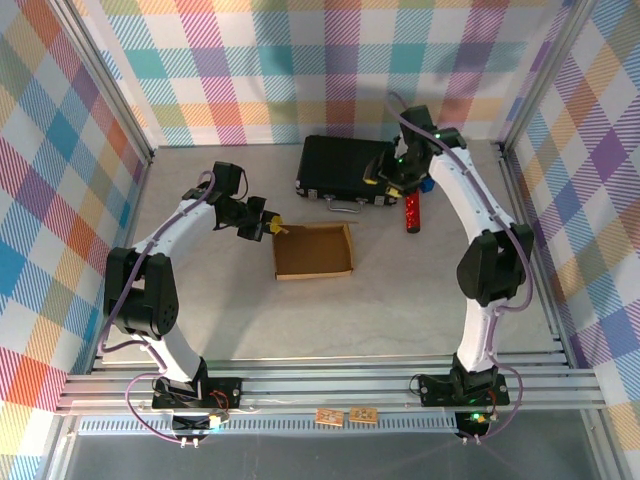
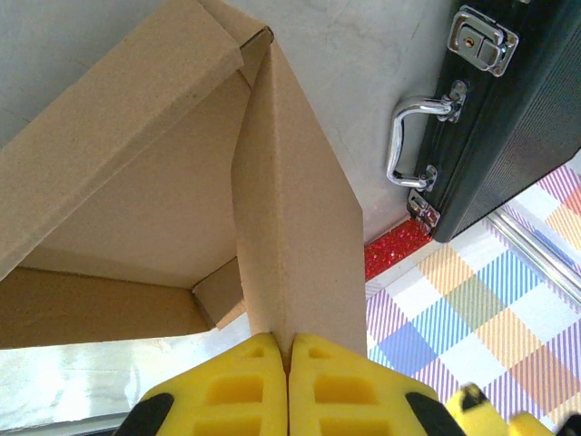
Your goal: Fold the paper box
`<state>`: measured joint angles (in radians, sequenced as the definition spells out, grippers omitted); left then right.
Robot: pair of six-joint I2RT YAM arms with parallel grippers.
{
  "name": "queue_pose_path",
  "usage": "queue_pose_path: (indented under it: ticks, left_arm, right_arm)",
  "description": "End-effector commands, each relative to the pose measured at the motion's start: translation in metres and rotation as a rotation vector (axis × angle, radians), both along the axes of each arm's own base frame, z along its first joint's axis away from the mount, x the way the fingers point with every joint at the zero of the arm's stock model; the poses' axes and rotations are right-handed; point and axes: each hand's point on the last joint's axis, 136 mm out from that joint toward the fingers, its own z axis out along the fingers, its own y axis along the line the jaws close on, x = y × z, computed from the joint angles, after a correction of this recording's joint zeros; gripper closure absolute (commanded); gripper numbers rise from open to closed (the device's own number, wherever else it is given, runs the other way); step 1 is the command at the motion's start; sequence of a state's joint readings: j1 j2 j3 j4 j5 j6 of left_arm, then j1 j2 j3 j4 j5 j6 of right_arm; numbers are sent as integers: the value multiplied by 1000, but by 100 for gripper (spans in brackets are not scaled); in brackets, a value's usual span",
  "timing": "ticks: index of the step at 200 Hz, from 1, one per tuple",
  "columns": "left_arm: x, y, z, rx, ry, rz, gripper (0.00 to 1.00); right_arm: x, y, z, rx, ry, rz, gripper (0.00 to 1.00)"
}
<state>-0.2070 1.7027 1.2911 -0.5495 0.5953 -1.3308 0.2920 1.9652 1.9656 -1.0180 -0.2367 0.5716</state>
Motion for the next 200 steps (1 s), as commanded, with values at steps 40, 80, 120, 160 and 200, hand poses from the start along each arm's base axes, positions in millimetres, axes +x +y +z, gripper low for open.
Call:
queue_pose_path:
  ticks: [40,80,120,160,200]
  left_arm:
    - [-3,-1,11,-17,-4,-11,100]
    - [-2,-1,11,-17,-5,-9,100]
    - [-1,-2,13,-23,-11,-2,100]
    - [1,-3,18,-31,-21,-4,100]
    - [0,-3,19,-31,-20,-3,100]
  right_arm:
    - [-30,33,-29,205,180,-5,41]
    - [-36,38,-49,249,218,-7,40]
    - [-44,45,-55,268,243,-5,41]
    - [-42,47,-54,261,225,22,42]
    - [-37,34,-43,201,172,29,42]
